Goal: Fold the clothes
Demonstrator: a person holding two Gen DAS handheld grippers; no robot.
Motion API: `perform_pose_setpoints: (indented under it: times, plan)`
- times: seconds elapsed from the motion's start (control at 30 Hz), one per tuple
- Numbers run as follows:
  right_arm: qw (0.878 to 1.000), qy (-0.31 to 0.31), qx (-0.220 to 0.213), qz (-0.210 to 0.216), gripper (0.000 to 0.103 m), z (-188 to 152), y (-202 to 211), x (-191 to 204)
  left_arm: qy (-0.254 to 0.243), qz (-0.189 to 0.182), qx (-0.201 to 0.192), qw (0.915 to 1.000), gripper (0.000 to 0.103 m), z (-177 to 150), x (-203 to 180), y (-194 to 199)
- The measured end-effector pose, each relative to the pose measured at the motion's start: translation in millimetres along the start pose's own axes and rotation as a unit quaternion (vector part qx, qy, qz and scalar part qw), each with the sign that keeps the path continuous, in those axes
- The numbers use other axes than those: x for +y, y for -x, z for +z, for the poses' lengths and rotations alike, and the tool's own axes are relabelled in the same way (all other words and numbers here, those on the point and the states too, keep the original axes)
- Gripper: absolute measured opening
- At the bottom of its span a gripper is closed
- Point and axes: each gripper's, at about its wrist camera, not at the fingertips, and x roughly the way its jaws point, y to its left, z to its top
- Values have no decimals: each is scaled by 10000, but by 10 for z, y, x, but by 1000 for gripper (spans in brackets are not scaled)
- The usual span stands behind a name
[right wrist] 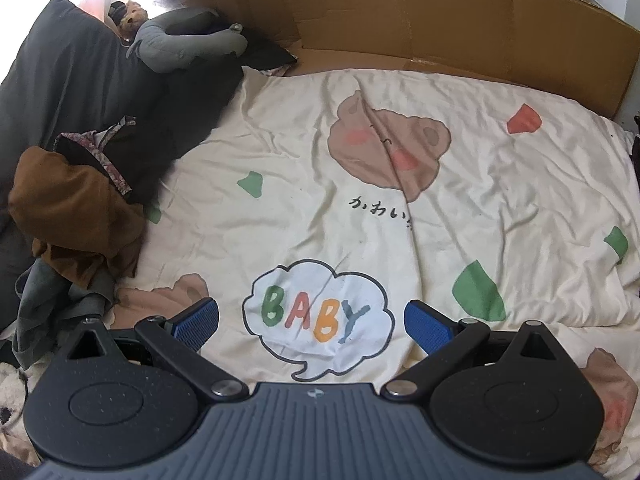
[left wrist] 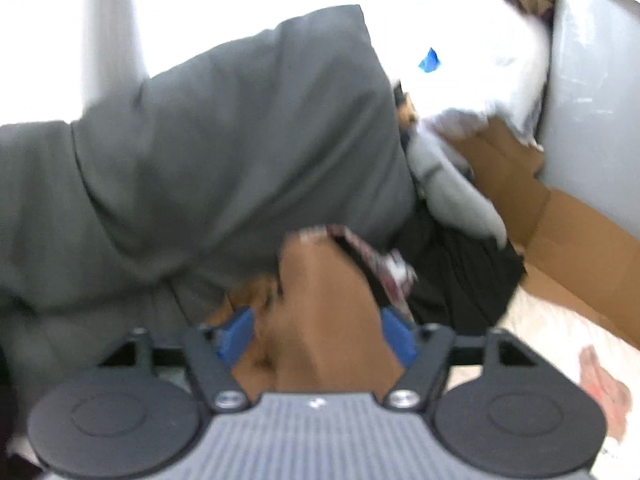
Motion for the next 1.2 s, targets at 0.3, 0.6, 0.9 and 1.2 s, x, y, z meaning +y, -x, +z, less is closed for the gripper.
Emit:
perform_pose_setpoints:
  times: [0.3, 0.6, 0.9, 1.2]
  plan:
    - [9998, 77, 156, -56, 101, -3, -76, 15, 58, -800, 564, 9952, 71, 191, -467, -617]
    - [9994, 166, 104, -301, 101, 87, -19, -57, 514, -794, 1020, 9903, 87, -15, -719, -1464]
    - [9983, 254, 242, -471, 101, 41, 24, -135, 871, -705, 1217, 9862, 4, -270, -679, -1868]
    - [9987, 224, 163, -437, 101, 47, 60, -157, 624, -1345, 973, 9842, 2, -358, -747, -1283]
